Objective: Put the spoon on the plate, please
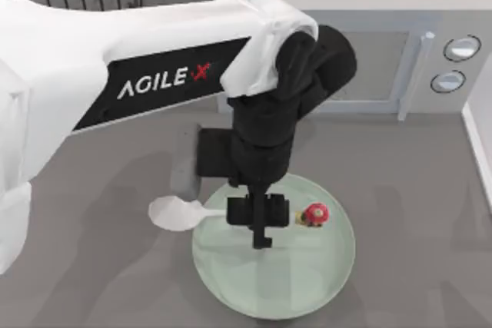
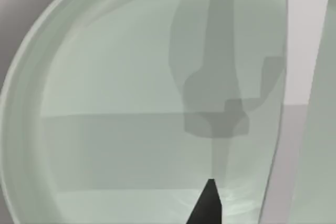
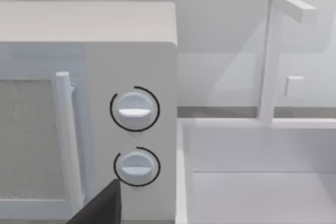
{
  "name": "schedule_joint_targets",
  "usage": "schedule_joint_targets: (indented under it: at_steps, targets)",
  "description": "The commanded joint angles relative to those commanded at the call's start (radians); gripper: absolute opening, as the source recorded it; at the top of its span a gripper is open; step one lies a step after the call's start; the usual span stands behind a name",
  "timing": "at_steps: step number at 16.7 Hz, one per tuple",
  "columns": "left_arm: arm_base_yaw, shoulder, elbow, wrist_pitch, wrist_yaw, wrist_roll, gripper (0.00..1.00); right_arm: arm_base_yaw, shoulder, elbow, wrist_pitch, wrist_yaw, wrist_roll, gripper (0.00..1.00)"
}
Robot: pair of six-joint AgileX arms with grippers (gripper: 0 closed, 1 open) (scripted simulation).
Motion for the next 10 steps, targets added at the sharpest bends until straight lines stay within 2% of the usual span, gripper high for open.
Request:
schedule_joint_targets:
  at_steps: [3, 10]
  targets:
    - [-0.039, 0.002, 0.01, 0.008, -0.007, -0.069, 0.0, 0.0, 0.0, 0.0, 0.0, 0.0, 0.0, 1.0]
    - [-0.034, -0.002, 0.007, 0.007, -0.005, -0.067, 0.0, 0.0, 0.0, 0.0, 0.0, 0.0, 0.0, 1.0]
